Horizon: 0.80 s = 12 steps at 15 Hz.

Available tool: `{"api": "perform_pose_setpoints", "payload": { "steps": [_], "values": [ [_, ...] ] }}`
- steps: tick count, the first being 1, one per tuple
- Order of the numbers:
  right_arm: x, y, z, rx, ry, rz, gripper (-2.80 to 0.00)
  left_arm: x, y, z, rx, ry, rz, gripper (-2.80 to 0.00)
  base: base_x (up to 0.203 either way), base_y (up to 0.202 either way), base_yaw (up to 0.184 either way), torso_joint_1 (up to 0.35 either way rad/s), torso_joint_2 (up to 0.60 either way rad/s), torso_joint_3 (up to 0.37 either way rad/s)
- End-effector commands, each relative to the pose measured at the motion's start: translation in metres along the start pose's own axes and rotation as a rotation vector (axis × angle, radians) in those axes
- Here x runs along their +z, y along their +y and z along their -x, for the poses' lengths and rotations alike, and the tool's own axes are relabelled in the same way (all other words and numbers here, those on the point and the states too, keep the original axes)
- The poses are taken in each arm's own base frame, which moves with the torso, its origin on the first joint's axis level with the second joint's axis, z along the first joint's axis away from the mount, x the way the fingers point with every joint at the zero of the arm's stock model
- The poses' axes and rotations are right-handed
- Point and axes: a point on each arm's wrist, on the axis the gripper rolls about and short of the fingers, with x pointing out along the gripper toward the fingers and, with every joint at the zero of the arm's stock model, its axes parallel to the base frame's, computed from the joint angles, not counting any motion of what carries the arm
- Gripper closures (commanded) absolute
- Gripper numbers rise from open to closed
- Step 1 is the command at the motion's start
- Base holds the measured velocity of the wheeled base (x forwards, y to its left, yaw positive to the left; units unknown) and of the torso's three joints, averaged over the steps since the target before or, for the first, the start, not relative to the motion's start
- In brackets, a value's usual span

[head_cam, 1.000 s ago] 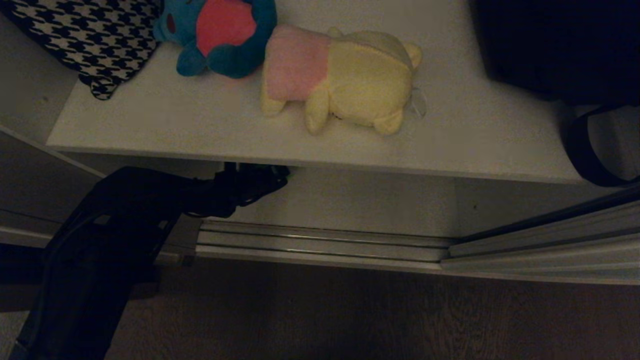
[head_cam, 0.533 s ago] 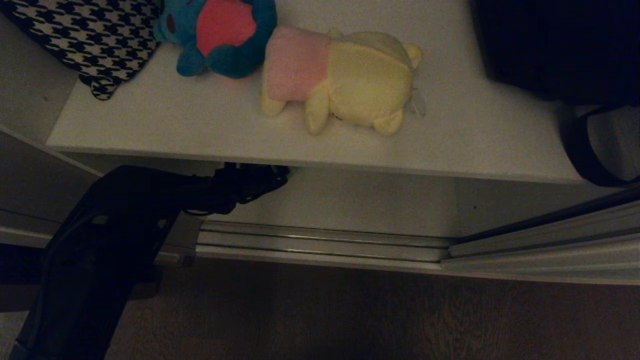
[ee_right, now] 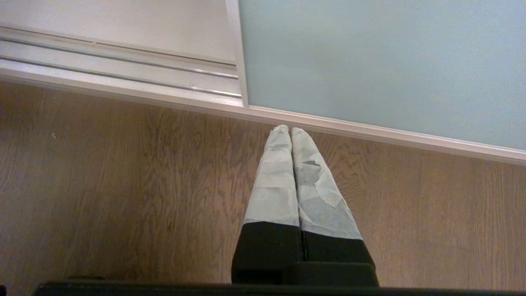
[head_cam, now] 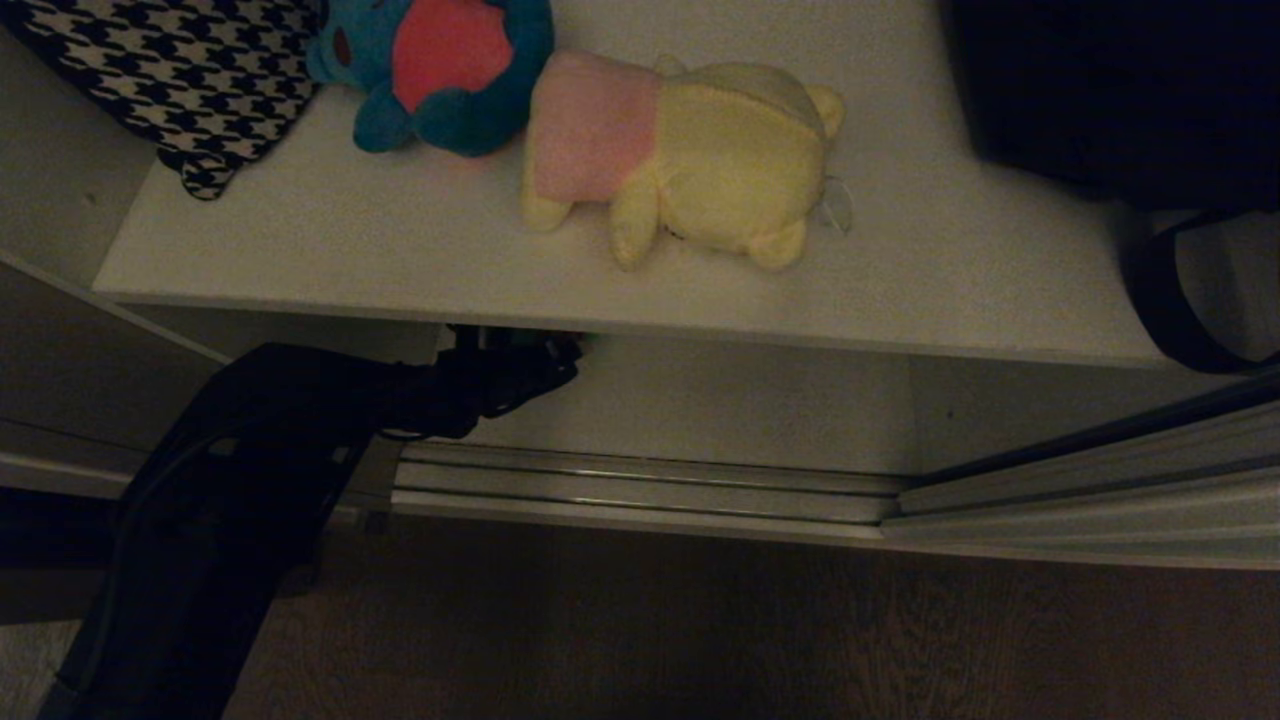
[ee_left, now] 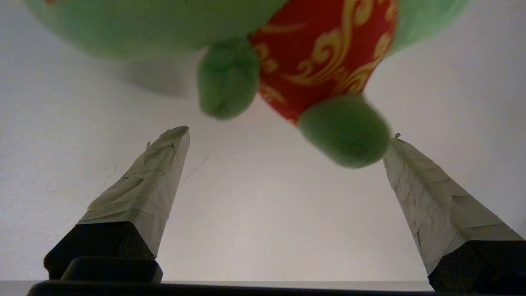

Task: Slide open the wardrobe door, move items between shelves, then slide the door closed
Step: Place the green doll on the higher shelf

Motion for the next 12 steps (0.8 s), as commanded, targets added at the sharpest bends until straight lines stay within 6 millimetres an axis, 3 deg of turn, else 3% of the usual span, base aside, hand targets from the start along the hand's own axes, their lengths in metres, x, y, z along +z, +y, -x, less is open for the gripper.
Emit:
{"api": "perform_pose_setpoints", "payload": {
  "steps": [1,12],
  "values": [
    [-0.0001,0.0000,0.0000,0.001,0.000,0.000,0.00,-0.0068,0.0056,-0.0043,0.008,0.012,0.001,-2.80,0.000,0.000,0.000,0.000,0.00,0.000],
    [0.0001,0.0000,0.0000,0.001,-0.001,0.000,0.00,-0.0057,0.0110,-0.0078,-0.012,-0.031,-0.013,-2.80,0.000,0.000,0.000,0.000,0.00,0.000]
  ]
}}
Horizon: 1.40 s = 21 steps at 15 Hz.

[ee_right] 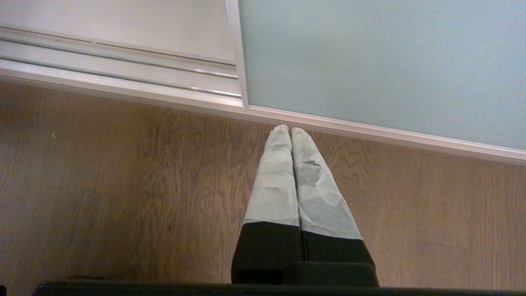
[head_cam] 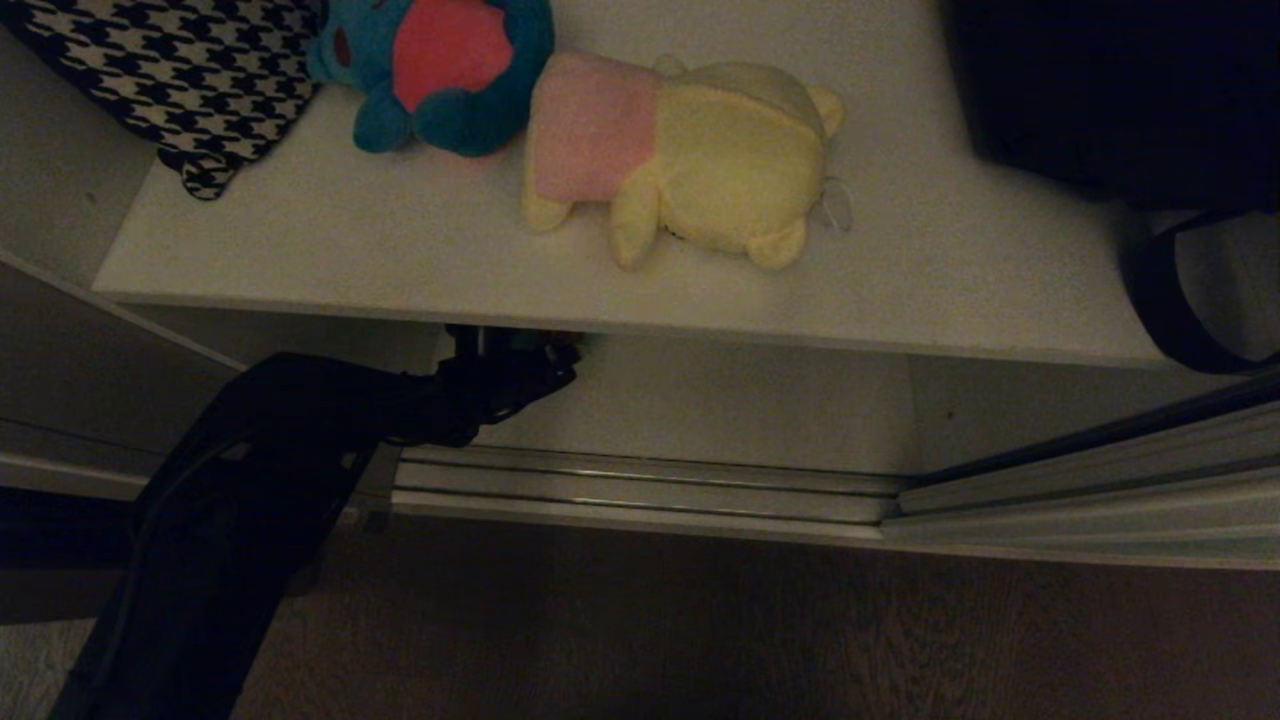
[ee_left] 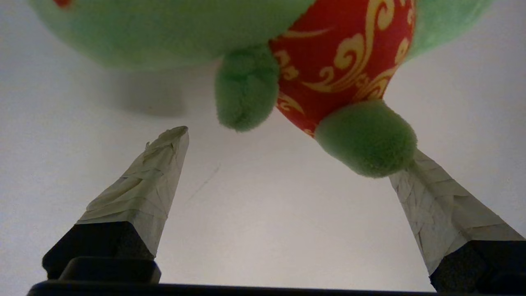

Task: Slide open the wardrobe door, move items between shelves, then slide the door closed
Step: Place the green doll on the higher shelf

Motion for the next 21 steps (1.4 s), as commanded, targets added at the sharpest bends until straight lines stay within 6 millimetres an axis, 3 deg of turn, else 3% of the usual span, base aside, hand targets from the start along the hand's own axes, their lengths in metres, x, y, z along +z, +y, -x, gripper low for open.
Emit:
{"api": "perform_pose_setpoints", "payload": {
  "steps": [1,12,13,21],
  "values": [
    [-0.0001,0.0000,0.0000,0.001,0.000,0.000,0.00,-0.0003,0.0020,-0.0011,-0.004,-0.011,0.001,-2.80,0.000,0.000,0.000,0.000,0.00,0.000],
    [0.0000,0.0000,0.0000,0.000,0.000,0.000,0.00,0.0007,0.0017,-0.0023,-0.016,-0.042,-0.013,-2.80,0.000,0.000,0.000,0.000,0.00,0.000],
    [-0.0001,0.0000,0.0000,0.000,0.001,0.000,0.00,0.0010,0.0023,-0.0022,-0.015,-0.043,-0.013,0.00,0.000,0.000,0.000,0.000,0.00,0.000],
    [0.0000,0.0000,0.0000,0.001,-0.001,0.000,0.00,0.0050,0.0020,-0.0015,-0.024,-0.071,-0.018,0.00,0.000,0.000,0.000,0.000,0.00,0.000]
  ]
}}
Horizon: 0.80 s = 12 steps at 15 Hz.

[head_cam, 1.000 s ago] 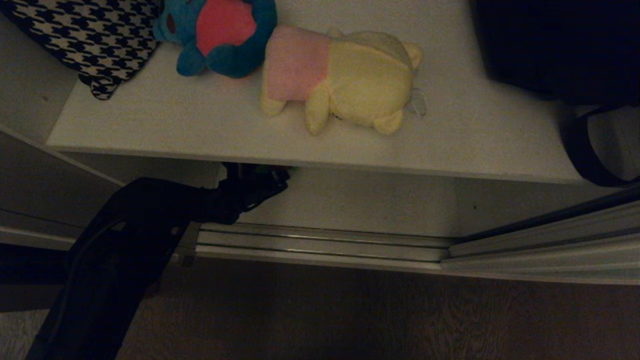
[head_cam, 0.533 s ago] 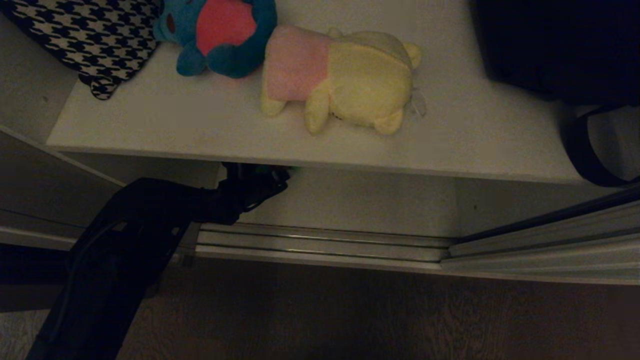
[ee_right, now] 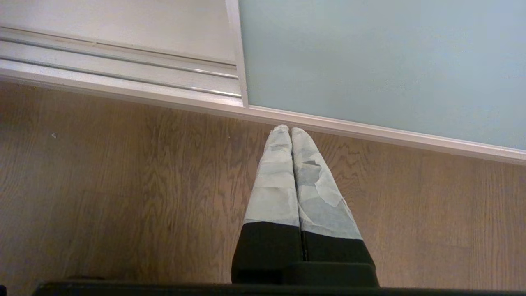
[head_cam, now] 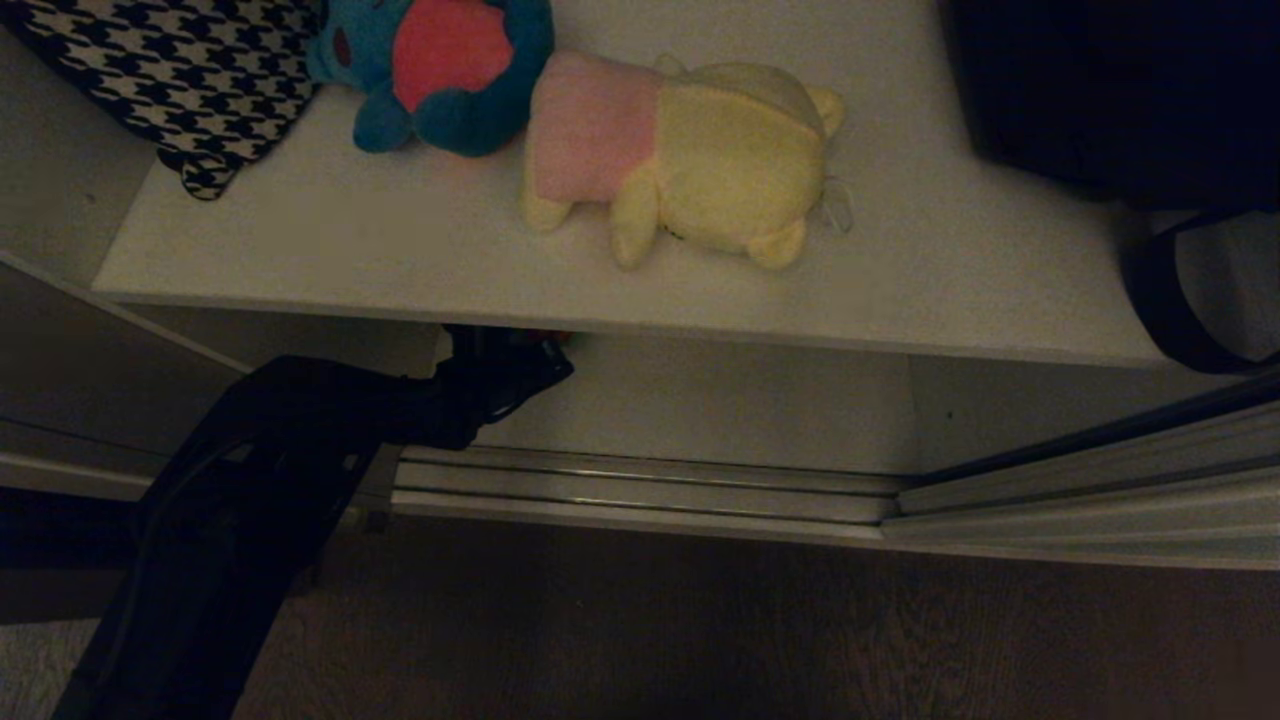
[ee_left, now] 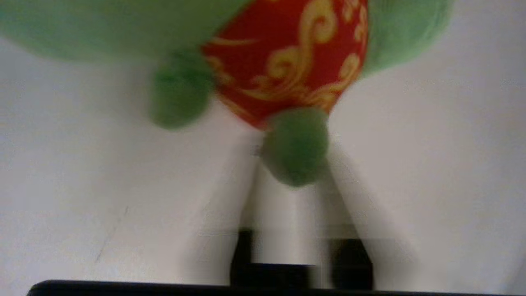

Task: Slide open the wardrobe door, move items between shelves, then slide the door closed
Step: Place the green doll on the higher shelf

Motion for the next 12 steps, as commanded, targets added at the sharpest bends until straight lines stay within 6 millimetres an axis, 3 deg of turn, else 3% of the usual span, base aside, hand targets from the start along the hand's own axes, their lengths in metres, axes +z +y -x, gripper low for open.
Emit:
{"api": "perform_pose_setpoints", "payload": {
  "steps": [1,7,12],
  "values": [
    [0.000,0.000,0.000,0.000,-0.001,0.000,0.00,0.001,0.000,0.000,-0.002,-0.003,0.003,0.00,0.000,0.000,0.000,0.000,0.00,0.000],
    [0.000,0.000,0.000,0.001,-0.001,0.000,0.00,0.001,0.000,0.002,-0.002,0.004,0.004,0.00,0.000,0.000,0.000,0.000,0.00,0.000],
    [0.000,0.000,0.000,0.001,0.000,0.000,0.00,0.008,-0.009,0.023,-0.011,0.051,-0.034,0.00,0.000,0.000,0.000,0.000,0.00,0.000]
  ]
}}
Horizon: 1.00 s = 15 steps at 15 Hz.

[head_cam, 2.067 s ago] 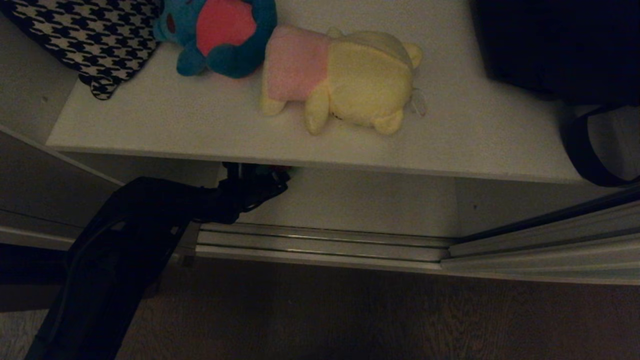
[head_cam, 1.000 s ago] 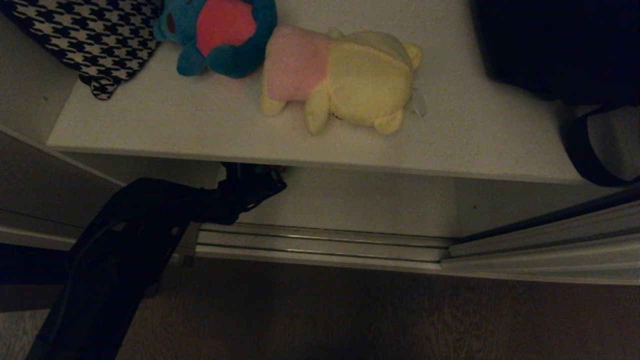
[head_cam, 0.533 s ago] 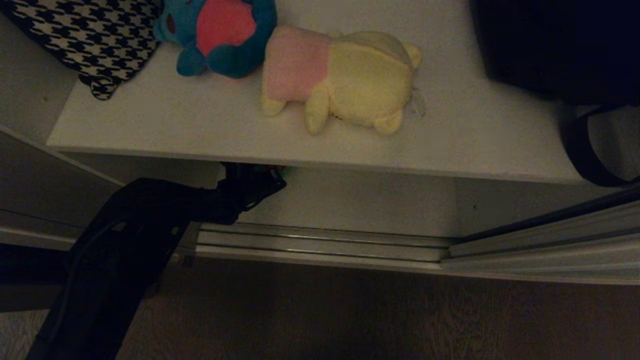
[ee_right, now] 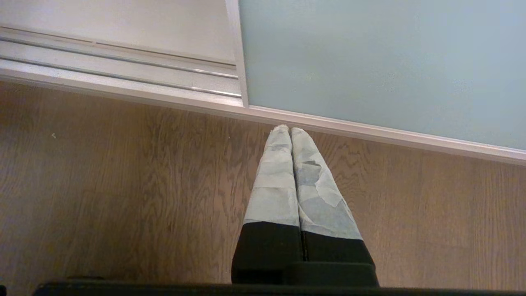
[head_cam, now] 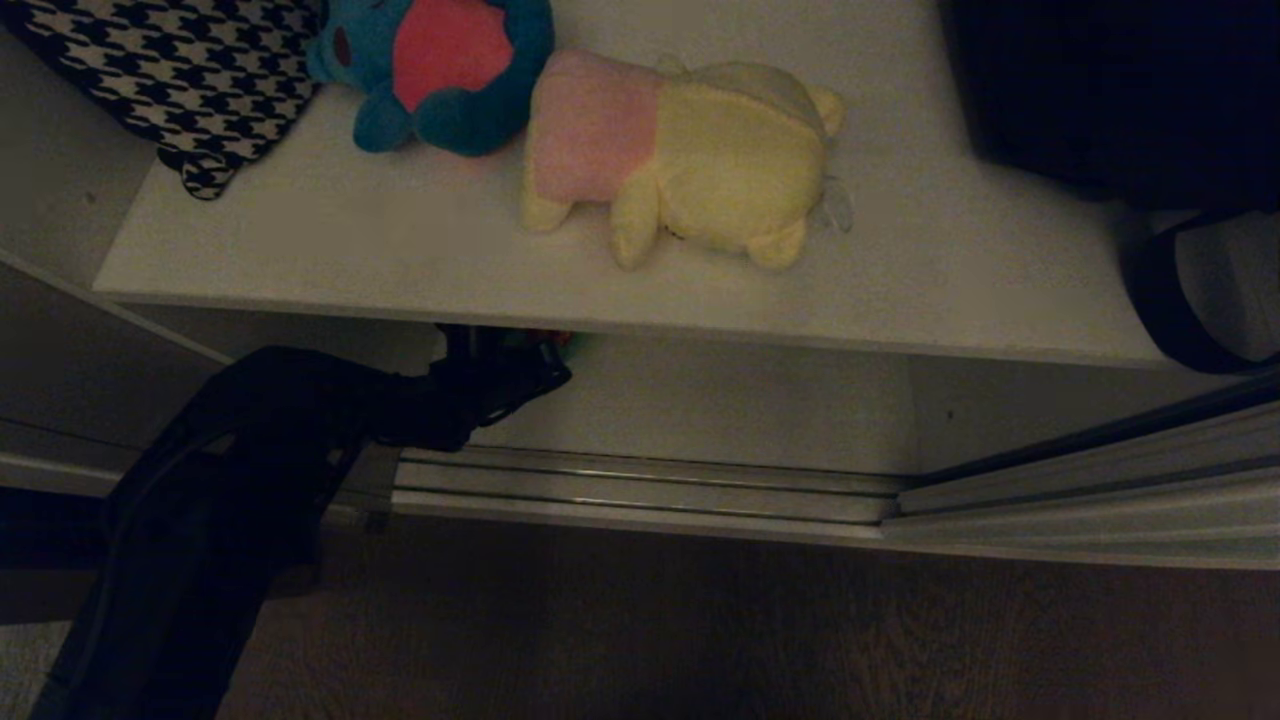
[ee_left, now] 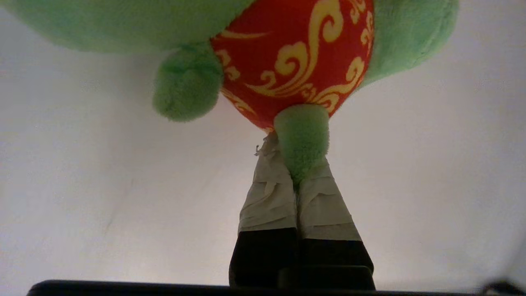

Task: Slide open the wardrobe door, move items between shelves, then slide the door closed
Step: Place the green doll on the higher shelf

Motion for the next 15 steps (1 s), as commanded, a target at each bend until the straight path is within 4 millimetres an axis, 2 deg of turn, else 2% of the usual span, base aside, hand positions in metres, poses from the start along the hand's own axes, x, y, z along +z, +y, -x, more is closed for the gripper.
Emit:
{"api": "perform_pose_setpoints", "payload": {
  "steps": [1,5,15],
  "values": [
    [0.000,0.000,0.000,0.000,0.000,0.001,0.00,0.009,-0.008,0.016,-0.010,0.009,-0.013,0.00,0.000,0.000,0.000,0.000,0.00,0.000],
    [0.000,0.000,0.000,0.001,-0.002,0.001,0.00,0.007,-0.015,0.033,0.003,0.048,-0.016,0.00,0.000,0.000,0.000,0.000,0.00,0.000],
    [0.000,0.000,0.000,0.001,-0.001,0.001,0.00,-0.006,-0.012,0.035,0.005,0.058,-0.046,0.00,0.000,0.000,0.000,0.000,0.00,0.000]
  ]
}}
